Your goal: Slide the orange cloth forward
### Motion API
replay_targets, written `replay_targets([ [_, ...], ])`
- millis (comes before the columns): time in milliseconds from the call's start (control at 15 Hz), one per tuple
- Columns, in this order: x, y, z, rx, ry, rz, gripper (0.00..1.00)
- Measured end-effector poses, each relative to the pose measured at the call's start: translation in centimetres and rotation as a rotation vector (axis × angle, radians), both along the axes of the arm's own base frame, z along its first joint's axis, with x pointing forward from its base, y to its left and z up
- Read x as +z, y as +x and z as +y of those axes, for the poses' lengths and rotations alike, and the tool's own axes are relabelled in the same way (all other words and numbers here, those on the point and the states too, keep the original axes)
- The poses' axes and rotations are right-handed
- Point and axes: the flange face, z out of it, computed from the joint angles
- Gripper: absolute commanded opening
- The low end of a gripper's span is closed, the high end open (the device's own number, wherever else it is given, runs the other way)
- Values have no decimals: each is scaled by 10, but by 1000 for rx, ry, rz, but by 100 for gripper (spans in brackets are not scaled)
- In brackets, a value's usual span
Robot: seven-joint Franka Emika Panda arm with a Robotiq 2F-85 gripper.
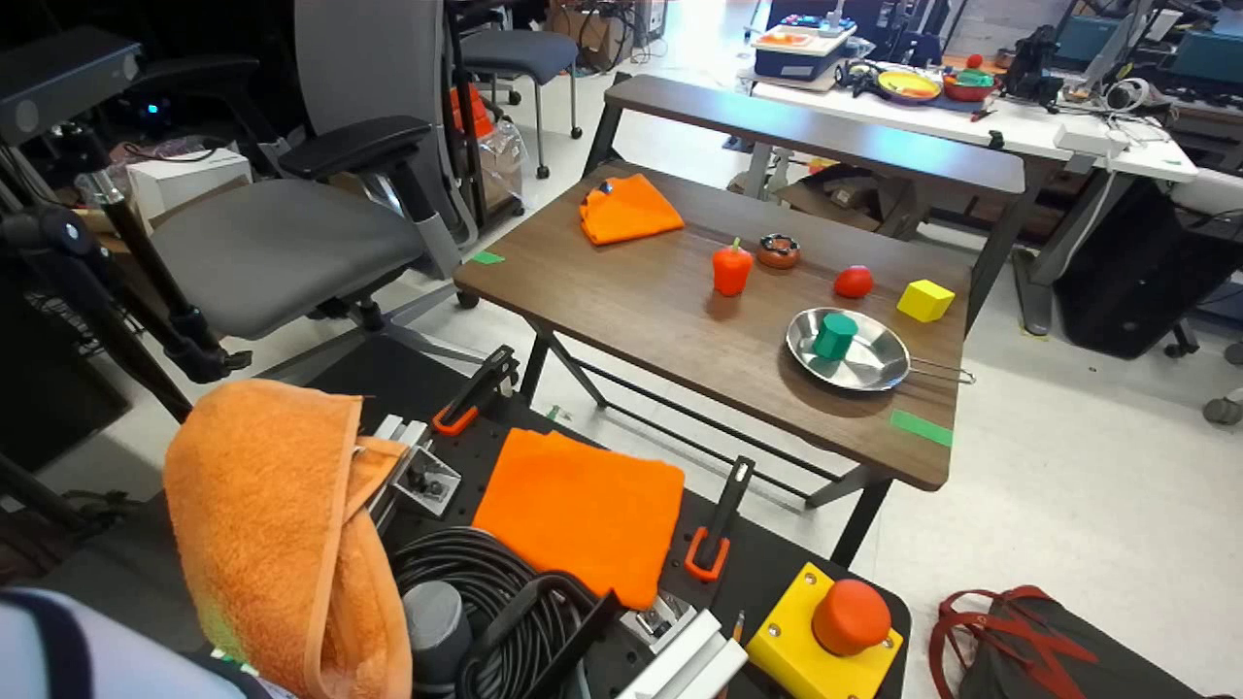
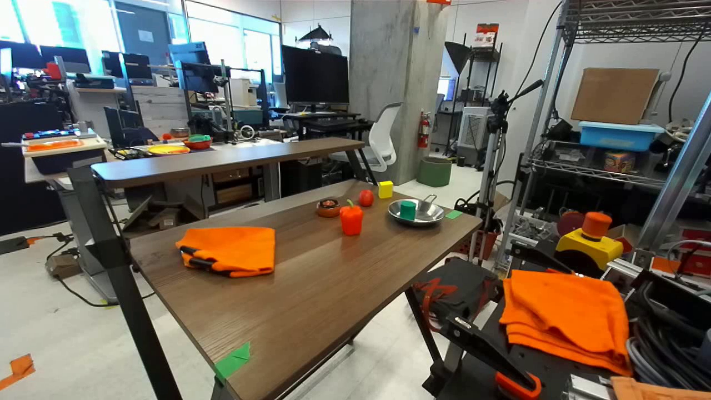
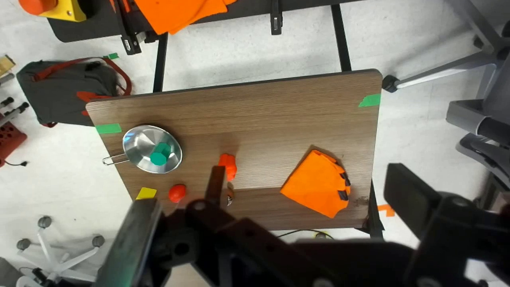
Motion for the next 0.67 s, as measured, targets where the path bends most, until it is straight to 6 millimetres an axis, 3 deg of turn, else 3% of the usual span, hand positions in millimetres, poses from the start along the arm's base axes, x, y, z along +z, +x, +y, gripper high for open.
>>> replay_targets([
  [200, 2, 30, -9, -91, 36, -27, 100],
  [667, -14, 159, -50, -372, 139, -10, 100],
])
